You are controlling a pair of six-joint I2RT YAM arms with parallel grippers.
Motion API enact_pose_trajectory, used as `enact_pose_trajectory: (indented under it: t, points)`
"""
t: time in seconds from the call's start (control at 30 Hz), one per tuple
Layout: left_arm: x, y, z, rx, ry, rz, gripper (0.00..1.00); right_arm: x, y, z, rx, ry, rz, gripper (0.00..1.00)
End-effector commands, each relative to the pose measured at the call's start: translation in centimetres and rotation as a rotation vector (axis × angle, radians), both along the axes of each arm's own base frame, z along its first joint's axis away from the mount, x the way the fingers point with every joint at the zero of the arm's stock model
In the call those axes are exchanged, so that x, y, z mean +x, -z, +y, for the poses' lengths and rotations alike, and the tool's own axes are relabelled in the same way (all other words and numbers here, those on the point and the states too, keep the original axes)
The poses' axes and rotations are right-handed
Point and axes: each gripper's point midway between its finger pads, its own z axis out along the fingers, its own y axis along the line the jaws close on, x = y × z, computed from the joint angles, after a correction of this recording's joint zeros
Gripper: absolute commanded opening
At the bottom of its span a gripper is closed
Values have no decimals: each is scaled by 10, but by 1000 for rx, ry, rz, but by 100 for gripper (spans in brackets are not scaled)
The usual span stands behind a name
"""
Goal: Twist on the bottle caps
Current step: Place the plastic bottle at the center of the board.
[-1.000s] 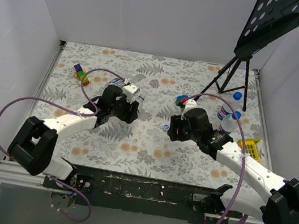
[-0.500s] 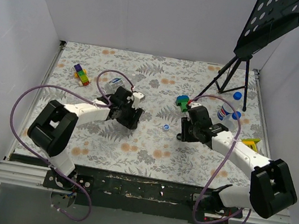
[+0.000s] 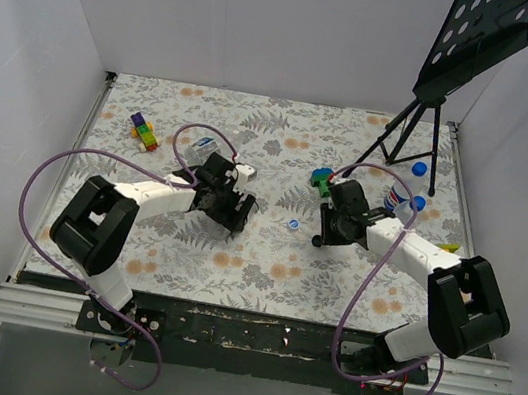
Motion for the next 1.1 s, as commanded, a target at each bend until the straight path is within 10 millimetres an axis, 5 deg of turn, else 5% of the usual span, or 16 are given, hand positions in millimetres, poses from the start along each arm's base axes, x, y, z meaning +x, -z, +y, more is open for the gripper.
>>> enact_pose_trajectory:
  t: [0.0, 0.37, 0.6, 0.83, 1.07]
  points:
    - [8, -29, -7, -44, -3, -69, 73, 22, -18, 15, 50, -16, -58, 35]
    - [18, -59, -5, -90, -52, -176, 91, 24, 6, 13, 9, -5, -2, 30]
    - [28, -116, -6, -218, -99, -382, 91, 22, 3, 11, 12, -13, -8, 3]
    - [11, -196, -23, -531, -90, -556, 98, 21, -32, 25, 99, -43, -95, 1]
    - [-16, -200, -58, -678, 26, -436, 81, 14, -97, 63, 137, -83, -285, 1]
